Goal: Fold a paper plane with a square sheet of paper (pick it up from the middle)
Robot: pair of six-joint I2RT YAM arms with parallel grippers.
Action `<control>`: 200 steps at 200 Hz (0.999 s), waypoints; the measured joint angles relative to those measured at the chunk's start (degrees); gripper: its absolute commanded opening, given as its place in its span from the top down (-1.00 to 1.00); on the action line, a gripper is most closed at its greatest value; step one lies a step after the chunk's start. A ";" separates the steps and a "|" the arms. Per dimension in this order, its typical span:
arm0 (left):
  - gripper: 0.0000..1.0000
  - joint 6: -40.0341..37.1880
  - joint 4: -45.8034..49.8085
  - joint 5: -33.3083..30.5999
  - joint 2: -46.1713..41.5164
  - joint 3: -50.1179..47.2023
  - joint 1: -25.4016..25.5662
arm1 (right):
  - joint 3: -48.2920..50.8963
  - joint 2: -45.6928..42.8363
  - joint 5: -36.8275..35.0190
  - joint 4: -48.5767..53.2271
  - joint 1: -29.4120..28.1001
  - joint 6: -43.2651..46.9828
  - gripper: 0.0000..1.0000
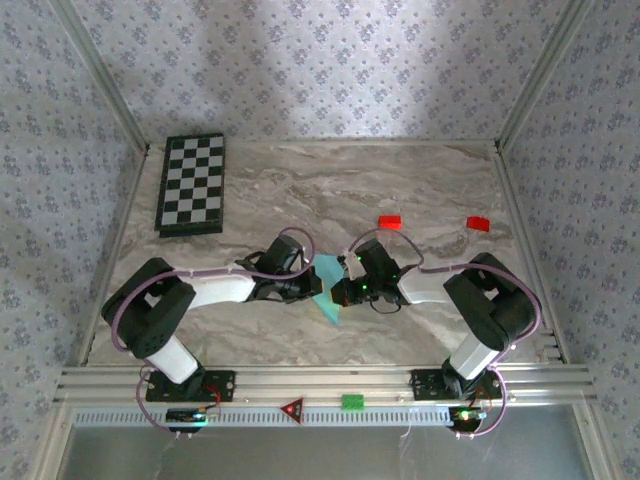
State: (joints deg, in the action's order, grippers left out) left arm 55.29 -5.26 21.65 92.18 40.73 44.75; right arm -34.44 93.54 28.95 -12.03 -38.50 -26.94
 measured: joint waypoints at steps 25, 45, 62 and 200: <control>1.00 -0.22 0.00 -0.04 2.29 0.00 0.00 | 0.00 0.00 0.02 0.02 0.00 0.00 1.00; 1.00 -0.83 0.70 -0.39 3.28 0.20 0.28 | -0.04 -0.02 0.07 0.04 0.00 -0.02 0.96; 1.00 -1.88 1.77 -1.05 3.61 1.09 0.76 | -0.57 -0.02 0.24 1.05 0.00 0.00 0.88; 1.00 -3.19 2.45 -2.01 3.89 1.77 1.92 | -2.36 -14.49 -5.62 12.87 -1.11 -2.21 0.64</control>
State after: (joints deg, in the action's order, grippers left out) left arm 52.10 -2.81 19.64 96.07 42.50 46.68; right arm -36.80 79.05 23.33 0.84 -39.62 -29.15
